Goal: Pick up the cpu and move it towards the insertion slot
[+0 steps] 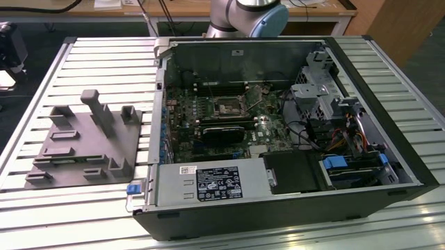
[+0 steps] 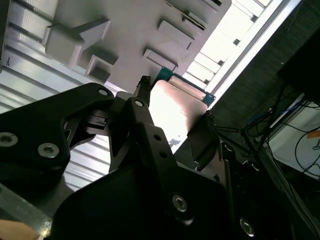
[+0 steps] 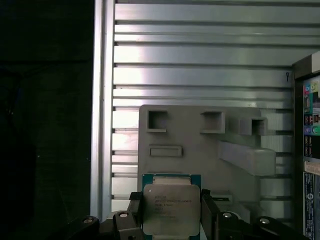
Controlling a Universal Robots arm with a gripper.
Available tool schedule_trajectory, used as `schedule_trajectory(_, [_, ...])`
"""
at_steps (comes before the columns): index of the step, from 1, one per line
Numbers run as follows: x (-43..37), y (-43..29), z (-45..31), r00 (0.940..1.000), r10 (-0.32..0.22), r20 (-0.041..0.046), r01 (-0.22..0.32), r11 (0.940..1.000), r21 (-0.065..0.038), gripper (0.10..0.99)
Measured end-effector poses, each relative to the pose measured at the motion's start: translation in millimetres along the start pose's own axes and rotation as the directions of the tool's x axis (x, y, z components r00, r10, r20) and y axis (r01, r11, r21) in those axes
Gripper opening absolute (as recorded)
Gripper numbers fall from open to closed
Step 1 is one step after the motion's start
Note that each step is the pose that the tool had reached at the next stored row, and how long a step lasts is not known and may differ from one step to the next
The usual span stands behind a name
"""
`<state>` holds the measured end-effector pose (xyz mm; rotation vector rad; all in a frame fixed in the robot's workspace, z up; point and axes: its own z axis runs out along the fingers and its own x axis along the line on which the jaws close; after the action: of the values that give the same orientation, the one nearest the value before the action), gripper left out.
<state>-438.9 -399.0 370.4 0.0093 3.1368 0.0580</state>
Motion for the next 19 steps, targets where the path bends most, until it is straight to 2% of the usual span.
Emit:
schedule_trajectory(10, [-0.1, 1.1, -26.0, 1.0000, 0.000, 0.0001, 0.000, 1.0000, 0.000, 0.545])
schedule_trajectory(15, [-6.5, 1.2, -26.3, 1.0000, 0.000, 0.0000, 0.000, 1.0000, 0.000, 0.545])
schedule_trajectory(19, [-16.2, 1.2, -26.3, 1.0000, 0.000, 0.0000, 0.000, 1.0000, 0.000, 0.545])
